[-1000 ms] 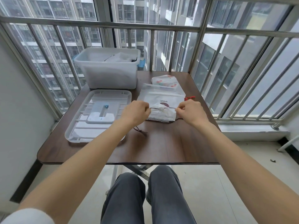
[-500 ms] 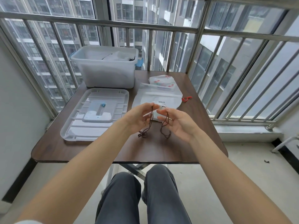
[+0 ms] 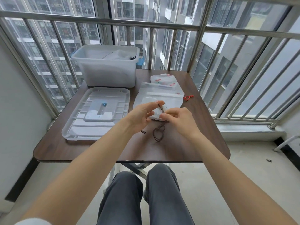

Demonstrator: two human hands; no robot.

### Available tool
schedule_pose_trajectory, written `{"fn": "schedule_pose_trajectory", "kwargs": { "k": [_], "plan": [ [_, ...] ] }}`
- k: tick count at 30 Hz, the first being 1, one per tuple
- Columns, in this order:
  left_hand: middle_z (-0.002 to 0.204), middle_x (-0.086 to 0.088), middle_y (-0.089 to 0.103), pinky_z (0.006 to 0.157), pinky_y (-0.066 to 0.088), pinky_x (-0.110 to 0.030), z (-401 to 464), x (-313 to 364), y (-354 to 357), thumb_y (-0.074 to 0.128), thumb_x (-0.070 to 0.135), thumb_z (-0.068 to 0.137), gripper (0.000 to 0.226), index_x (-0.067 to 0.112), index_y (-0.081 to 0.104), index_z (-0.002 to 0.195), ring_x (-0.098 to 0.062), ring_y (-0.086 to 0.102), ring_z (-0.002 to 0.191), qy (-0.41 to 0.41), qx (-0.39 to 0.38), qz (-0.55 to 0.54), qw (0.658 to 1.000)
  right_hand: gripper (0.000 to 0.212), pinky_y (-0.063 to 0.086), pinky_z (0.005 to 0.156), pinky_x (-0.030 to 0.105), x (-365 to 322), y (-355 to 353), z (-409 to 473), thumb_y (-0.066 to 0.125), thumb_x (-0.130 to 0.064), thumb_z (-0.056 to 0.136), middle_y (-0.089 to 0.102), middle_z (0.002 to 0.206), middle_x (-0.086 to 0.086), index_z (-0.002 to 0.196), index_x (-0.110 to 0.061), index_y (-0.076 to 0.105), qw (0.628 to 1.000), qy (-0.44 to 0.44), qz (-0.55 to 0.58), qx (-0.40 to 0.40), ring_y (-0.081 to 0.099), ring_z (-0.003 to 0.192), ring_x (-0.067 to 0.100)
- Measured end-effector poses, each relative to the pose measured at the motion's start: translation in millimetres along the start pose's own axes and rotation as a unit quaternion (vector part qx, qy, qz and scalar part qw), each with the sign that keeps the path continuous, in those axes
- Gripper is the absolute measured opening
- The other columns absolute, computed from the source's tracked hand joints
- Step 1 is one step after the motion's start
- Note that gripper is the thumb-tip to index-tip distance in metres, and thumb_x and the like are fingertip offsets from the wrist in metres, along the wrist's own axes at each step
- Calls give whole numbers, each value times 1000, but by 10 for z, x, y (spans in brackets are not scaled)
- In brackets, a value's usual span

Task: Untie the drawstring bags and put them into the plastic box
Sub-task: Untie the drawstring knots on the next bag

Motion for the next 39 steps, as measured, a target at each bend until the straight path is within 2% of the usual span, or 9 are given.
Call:
{"fn": "schedule_pose_trajectory", "kwargs": {
  "k": [4,10,15,23,26,28,30,34,39],
  "plan": [
    [129,16,56,65,29,-25,-23,27,15,54,46,87,22,32,69,94,-5,40,89,3,-5,76,997,12,46,82,25,-169,-14,-62,63,-6,86,59,106,12,79,0,71,943,-189,-273,36,59,89,21],
    [104,22,60,77,28,-26,-72,96,84,55,48,86,25,31,68,99,-6,42,91,9,-4,172,985,14,45,88,21,-184,49,42,65,5,78,55,120,21,65,-1,62,894,-289,-341,-7,63,97,30],
    [95,22,63,83,31,-26,-53,162,53,54,41,89,22,29,72,94,-8,41,85,28,-9,201,979,9,31,92,13,-129,79,127,65,2,81,45,136,20,73,-1,69,918,-239,-308,-69,59,108,30],
    [73,13,58,54,34,-7,-109,317,12,54,7,90,22,12,71,102,0,43,61,130,87,237,959,14,32,97,14,-21,65,237,57,0,88,40,144,13,89,3,71,950,-126,-285,-14,52,122,24],
    [55,3,61,47,31,-3,-154,362,15,49,-1,85,31,8,70,106,5,47,47,171,124,351,912,16,30,96,13,-1,78,267,57,-2,89,41,144,13,88,4,72,953,-107,-282,-21,52,121,22],
    [88,-4,69,71,41,-10,-155,379,17,51,2,84,31,9,66,110,-2,61,81,182,146,488,841,15,30,97,14,12,89,278,58,-2,88,42,143,13,89,3,72,953,-103,-286,-21,53,121,23],
    [114,-8,59,88,43,-30,-129,378,15,56,10,85,26,10,62,110,-24,54,109,175,164,611,755,14,32,96,17,26,86,293,59,-4,88,43,141,13,90,3,71,951,-99,-292,-13,54,119,24],
    [108,-9,56,79,40,-34,-128,375,44,59,27,85,23,8,59,99,-28,50,106,155,185,707,665,16,32,96,18,-6,97,305,58,-5,89,46,138,14,96,-1,71,955,-90,-282,2,54,118,25],
    [83,-2,50,72,34,-25,-149,406,-29,61,25,87,30,7,57,63,-22,51,87,256,182,536,784,20,32,97,20,-1,108,331,55,-6,91,48,137,14,104,-1,70,960,-68,-271,14,49,123,26]
  ]
}}
Point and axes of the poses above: each hand's wrist, its own z-axis towards the middle knuckle, its own y-axis out of the palm, x = y × z, the point moved 6 cm from there along z, towards the middle knuckle
